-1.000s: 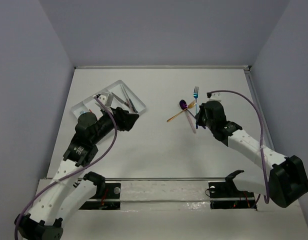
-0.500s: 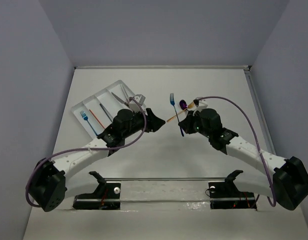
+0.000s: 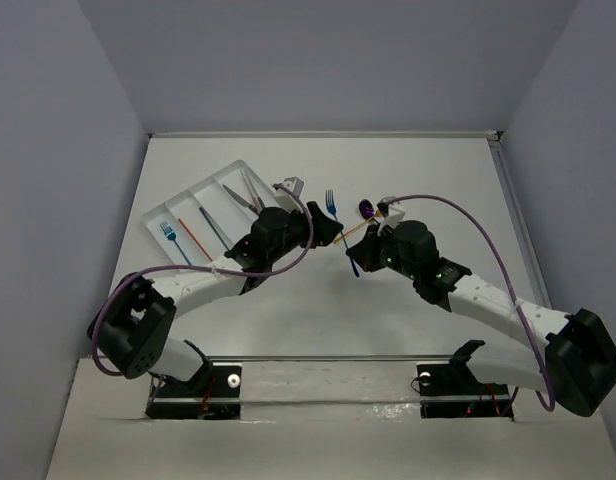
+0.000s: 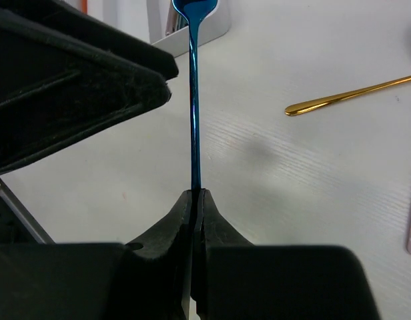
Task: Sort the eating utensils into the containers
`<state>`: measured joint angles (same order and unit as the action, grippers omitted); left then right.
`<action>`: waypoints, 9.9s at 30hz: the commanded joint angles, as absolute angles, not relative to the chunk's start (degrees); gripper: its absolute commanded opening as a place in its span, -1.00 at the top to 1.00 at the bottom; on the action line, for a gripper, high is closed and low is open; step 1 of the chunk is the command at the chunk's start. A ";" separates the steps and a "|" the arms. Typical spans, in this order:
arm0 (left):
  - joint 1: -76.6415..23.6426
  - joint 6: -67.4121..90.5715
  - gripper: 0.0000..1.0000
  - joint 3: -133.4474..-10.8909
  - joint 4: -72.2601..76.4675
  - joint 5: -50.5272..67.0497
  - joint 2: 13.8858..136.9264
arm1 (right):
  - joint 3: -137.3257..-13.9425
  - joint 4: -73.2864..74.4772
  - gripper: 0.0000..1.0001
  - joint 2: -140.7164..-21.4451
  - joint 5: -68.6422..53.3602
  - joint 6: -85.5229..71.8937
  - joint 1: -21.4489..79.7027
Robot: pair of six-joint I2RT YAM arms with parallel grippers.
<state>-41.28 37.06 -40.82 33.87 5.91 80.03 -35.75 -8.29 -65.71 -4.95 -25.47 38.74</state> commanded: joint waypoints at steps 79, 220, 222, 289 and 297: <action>10.23 21.98 -0.90 -48.78 2.28 3.69 65.69 | -36.21 -1.95 -0.37 -62.12 7.79 -25.74 40.61; 2.89 19.34 1.00 -54.67 -9.22 -5.17 63.72 | -38.24 -2.11 -1.00 -54.58 -0.71 -17.93 45.00; 3.78 18.90 1.00 -53.88 -8.27 -7.90 64.42 | -38.06 -1.67 -1.00 -54.32 -0.61 -17.93 45.00; -28.55 10.37 -0.98 -43.59 -2.63 6.95 26.55 | -58.44 8.61 0.11 -92.63 -2.55 -5.29 11.70; -34.01 10.02 -0.98 -44.21 -4.92 0.98 23.91 | -71.79 17.12 0.10 -105.63 9.23 8.61 11.69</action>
